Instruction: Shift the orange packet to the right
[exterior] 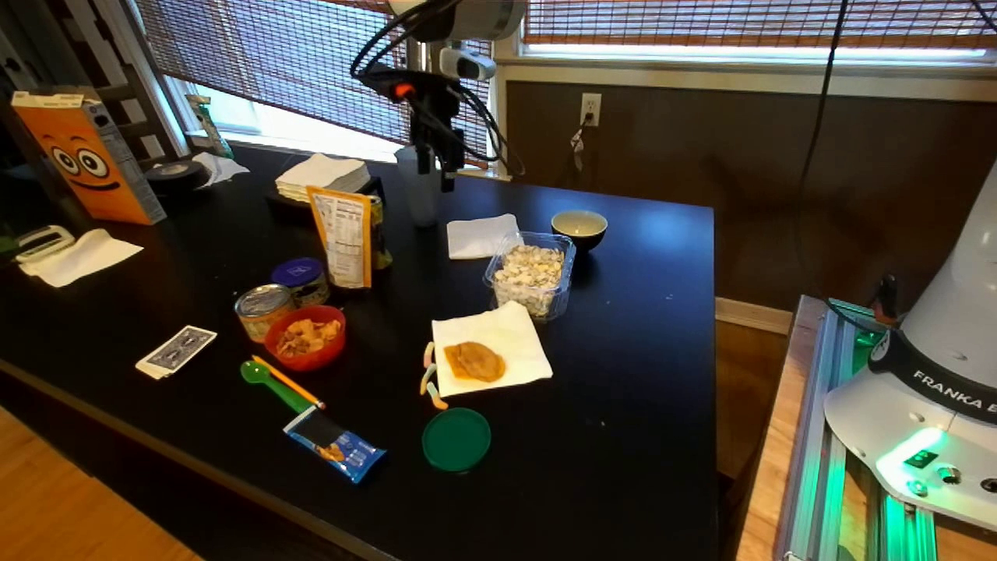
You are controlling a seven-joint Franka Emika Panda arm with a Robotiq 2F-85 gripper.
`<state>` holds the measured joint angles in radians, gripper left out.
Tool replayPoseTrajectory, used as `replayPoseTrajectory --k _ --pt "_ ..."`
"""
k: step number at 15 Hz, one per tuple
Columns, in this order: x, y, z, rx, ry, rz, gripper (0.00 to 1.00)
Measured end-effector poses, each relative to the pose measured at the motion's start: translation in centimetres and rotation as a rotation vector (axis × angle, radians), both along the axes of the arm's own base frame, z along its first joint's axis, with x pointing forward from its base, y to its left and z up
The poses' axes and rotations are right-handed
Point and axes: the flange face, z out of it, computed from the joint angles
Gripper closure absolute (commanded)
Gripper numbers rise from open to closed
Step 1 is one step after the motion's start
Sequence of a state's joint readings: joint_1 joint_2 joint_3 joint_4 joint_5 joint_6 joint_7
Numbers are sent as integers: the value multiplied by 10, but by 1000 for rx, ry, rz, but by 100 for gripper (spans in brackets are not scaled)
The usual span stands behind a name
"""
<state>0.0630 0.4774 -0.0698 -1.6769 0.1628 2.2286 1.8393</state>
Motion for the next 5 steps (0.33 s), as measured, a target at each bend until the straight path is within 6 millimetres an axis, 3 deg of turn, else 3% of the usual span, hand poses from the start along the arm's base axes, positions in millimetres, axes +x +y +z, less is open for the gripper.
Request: replayPoseTrajectory --k 3,5 --pt "-18 9 2 0 6 165 0" --pt "-20 12 4 1 5 174 0"
